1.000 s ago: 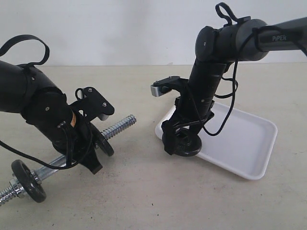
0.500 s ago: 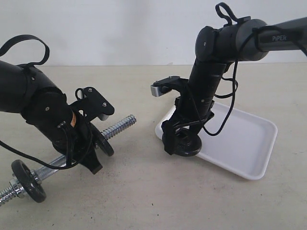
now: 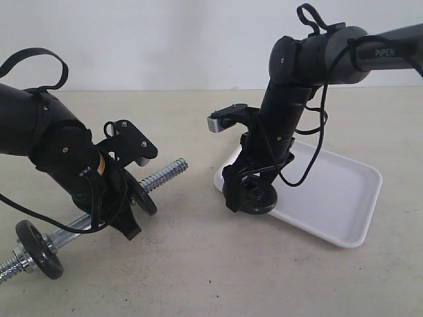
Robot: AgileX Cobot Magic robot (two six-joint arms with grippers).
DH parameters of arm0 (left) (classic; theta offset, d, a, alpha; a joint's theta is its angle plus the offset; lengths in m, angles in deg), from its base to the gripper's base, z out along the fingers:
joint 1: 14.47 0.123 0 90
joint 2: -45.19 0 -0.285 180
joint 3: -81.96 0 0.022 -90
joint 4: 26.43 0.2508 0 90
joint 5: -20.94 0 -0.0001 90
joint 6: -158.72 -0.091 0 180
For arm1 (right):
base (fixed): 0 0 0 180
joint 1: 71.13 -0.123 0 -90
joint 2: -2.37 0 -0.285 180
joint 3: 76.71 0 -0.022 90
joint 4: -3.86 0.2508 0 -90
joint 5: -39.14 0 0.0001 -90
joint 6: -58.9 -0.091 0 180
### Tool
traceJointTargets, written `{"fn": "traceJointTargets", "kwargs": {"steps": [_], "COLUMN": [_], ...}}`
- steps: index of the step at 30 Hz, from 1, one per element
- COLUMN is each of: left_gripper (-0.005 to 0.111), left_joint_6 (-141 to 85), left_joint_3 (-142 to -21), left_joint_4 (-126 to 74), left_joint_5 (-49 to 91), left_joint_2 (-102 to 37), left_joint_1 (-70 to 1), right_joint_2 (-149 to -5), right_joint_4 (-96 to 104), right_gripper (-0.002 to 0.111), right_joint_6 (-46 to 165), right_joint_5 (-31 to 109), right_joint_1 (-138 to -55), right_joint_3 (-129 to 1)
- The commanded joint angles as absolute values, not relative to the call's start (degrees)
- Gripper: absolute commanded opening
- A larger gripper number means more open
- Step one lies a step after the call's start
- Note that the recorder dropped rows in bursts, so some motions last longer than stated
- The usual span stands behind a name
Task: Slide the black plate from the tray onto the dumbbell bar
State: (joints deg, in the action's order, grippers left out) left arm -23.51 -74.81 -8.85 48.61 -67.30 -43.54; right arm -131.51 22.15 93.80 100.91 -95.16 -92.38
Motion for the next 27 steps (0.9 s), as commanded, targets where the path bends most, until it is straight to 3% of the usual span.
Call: {"fn": "traceJointTargets", "kwargs": {"steps": [1,6,11,27], "left_gripper": [0.004,0.004,0.004,0.004], "left_joint_6": [-23.06,-23.06,-23.06,-23.06], "left_joint_3": [-74.86,-74.86,-74.86,-74.86], "left_joint_4": [-9.52,-9.52,-9.52,-9.52], "left_joint_5": [48.84,48.84,48.84,48.84], "left_joint_2": [-66.01,-66.01,-66.01,-66.01], "left_joint_1": [-43.88,-43.88,-43.88,-43.88], "right_joint_2": [-129.96,-129.96,-129.96,-128.44], "right_joint_4": [22.69,22.69,22.49,20.77], "right_gripper": [0.074,0.076,0.094,0.095], "right_joint_6": [94.17,94.17,94.3,92.55], "right_joint_5": [101.45,102.11,102.24,97.95], "right_joint_1": [-95.02,-95.02,-95.02,-95.02], "right_joint_3": [-92.76,-92.76,-92.76,-92.76]}}
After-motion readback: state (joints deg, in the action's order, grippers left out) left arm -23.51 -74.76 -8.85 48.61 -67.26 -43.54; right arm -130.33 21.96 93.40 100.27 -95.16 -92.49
